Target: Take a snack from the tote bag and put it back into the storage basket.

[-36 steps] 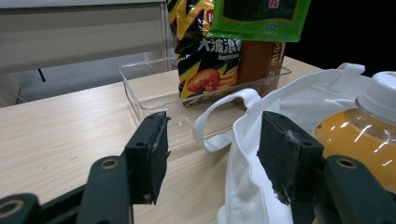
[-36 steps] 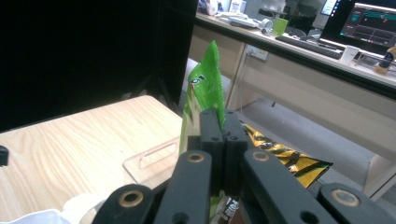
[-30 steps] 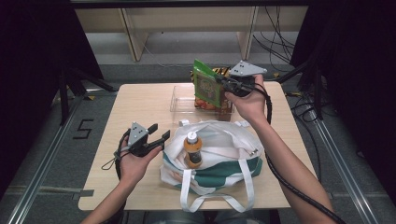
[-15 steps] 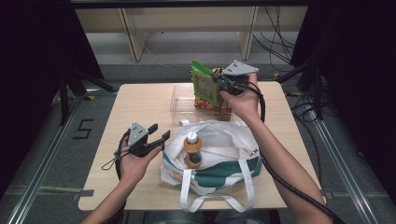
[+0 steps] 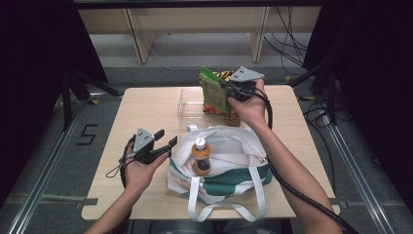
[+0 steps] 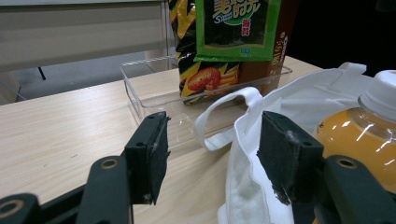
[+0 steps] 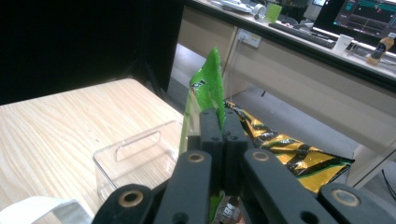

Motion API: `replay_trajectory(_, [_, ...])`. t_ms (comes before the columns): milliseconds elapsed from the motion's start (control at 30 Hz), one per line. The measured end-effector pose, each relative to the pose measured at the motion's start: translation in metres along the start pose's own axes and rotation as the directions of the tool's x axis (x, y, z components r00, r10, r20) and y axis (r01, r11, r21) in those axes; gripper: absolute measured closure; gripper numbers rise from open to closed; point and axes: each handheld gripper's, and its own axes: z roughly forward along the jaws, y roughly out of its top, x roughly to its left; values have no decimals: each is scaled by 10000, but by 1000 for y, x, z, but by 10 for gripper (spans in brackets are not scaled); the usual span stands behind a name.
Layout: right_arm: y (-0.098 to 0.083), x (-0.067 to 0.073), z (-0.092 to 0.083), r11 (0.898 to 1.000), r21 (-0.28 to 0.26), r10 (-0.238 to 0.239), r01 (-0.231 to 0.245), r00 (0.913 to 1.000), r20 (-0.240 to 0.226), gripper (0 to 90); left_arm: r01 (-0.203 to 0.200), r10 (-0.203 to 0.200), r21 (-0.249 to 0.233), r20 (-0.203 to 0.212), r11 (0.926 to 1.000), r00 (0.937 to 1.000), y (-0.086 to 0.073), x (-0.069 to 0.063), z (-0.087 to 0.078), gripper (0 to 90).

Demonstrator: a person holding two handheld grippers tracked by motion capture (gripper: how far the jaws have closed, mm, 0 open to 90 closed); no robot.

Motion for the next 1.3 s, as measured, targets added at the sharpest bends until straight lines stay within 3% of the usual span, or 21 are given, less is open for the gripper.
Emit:
replay_trajectory(167, [-4,3,4,9998,79,168,-168,9999,-32,900,-29,29,-4,20,10000,10000,0,0,1,420])
replay_trajectory(200, [-4,1,5,9999,61,-133,133,9999,-70,900,-35,35,3,21,10000,10000,0,0,1,420])
replay_trajectory(700, [-5,5,17,10000,77,-42,42,9999,-103,900,-58,58,12,31,10000,10000,0,0,1,420])
replay_trajectory(800, [-4,4,20,9997,56,-249,250,9995,-168,900,26,-26,-23,-14,10000,10000,0,0,0,420])
replay_trajectory(833, [-4,6,20,9999,106,43,-41,9998,-172,900,45,-45,-22,-15,10000,10000,0,1,0,421])
replay_trajectory(1033, [-2,6,25,9996,129,-239,244,9992,-314,900,-35,37,-143,95,9999,9999,0,1,2,421])
replay_trajectory(1133, [-3,8,26,9997,229,-87,93,9997,-246,900,-20,20,-4,19,10000,10000,0,0,0,420])
replay_trajectory(1200, [-4,6,27,9994,165,-293,296,9994,-182,900,-34,34,-29,28,10000,10000,0,0,0,420])
replay_trajectory(1300, [-5,7,29,9997,205,-97,100,9998,-149,900,-13,13,-31,12,10000,10000,0,1,0,420])
